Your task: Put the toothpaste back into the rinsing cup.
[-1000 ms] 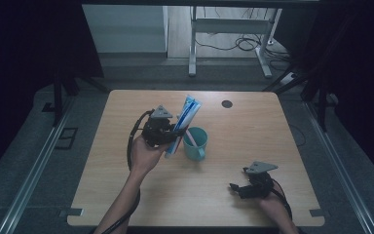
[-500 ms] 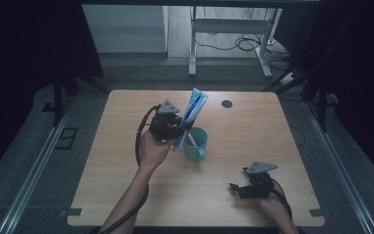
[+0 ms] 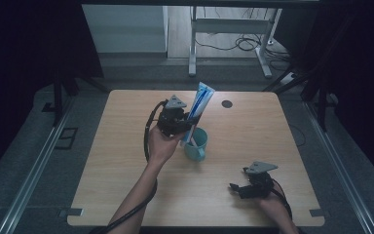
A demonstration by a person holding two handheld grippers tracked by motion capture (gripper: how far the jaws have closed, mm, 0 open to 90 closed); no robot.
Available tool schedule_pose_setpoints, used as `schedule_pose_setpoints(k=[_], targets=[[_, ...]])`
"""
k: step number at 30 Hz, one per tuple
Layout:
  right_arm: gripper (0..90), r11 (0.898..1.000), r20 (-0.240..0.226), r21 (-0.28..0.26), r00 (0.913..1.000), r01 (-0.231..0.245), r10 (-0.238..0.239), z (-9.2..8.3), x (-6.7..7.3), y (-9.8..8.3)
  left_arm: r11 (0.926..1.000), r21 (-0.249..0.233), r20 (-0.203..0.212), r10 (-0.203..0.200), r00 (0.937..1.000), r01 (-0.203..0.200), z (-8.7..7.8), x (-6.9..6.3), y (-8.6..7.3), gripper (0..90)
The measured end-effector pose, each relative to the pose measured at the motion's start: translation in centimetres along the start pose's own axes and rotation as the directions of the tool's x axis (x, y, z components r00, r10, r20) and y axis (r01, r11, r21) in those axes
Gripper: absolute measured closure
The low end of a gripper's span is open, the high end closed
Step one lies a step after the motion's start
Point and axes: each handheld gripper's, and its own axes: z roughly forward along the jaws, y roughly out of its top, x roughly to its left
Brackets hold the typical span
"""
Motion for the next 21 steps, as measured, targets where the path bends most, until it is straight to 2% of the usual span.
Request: schedule_pose_setpoints(k=[8, 21], targets=[[13.8, 1.0, 0.0, -0.001, 1.0, 0.0, 0.0, 0.0, 0.0, 0.0, 0.9999, -0.01, 0.003, 0.005, 1.0, -0.005, 1.4, -0.2, 0.2, 71.5], [13.7, 1.0, -0.001, 0.0, 1.0, 0.0, 0.0, 0.0, 0.0, 0.0, 0.9994, -0.033, -0.017, 0.006, 0.9998, -0.006, 2.8, -0.2, -0.6, 71.5]])
